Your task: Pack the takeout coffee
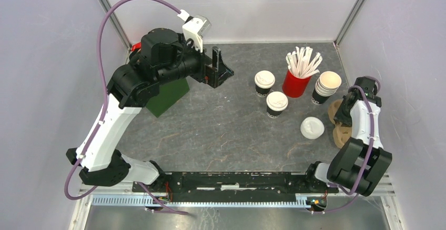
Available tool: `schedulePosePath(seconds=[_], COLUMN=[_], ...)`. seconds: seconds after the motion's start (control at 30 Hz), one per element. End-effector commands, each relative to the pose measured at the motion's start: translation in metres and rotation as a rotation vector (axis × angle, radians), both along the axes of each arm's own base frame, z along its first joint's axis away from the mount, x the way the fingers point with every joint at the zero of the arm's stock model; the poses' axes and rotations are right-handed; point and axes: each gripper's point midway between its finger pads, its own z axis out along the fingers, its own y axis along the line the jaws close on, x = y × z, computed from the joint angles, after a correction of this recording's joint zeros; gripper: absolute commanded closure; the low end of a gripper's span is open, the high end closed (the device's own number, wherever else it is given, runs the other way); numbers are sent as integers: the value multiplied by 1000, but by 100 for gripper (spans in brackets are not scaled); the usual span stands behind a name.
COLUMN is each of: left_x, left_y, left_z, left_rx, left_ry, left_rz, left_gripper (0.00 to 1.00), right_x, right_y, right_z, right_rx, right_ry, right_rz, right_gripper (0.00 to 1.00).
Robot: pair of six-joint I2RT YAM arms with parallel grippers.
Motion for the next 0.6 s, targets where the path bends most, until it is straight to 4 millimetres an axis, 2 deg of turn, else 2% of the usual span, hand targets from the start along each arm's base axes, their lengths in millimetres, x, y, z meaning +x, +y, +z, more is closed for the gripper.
schedulePosePath(seconds=[0.0, 0.17, 0.37, 0.57], left_x=[8, 12, 16, 18], left_y=[8, 6, 9, 10], left_z=[-2, -4, -6, -5], left_rx=[55, 62, 64, 58], left_ry=[-57, -54, -47, -45], left_rz=[20, 24, 36, 43], left_gripper=[0, 0, 0, 0], right_x=[3, -3, 4, 4], right_y=[-8, -14, -20, -14], right_z=[-7, -15, -14, -9], right_rx=[-16, -41, -48, -23], right_ry=[-13, 19, 21, 6], right_rz=[-32, -54, -51, -48], right_gripper=[68, 72, 81, 84])
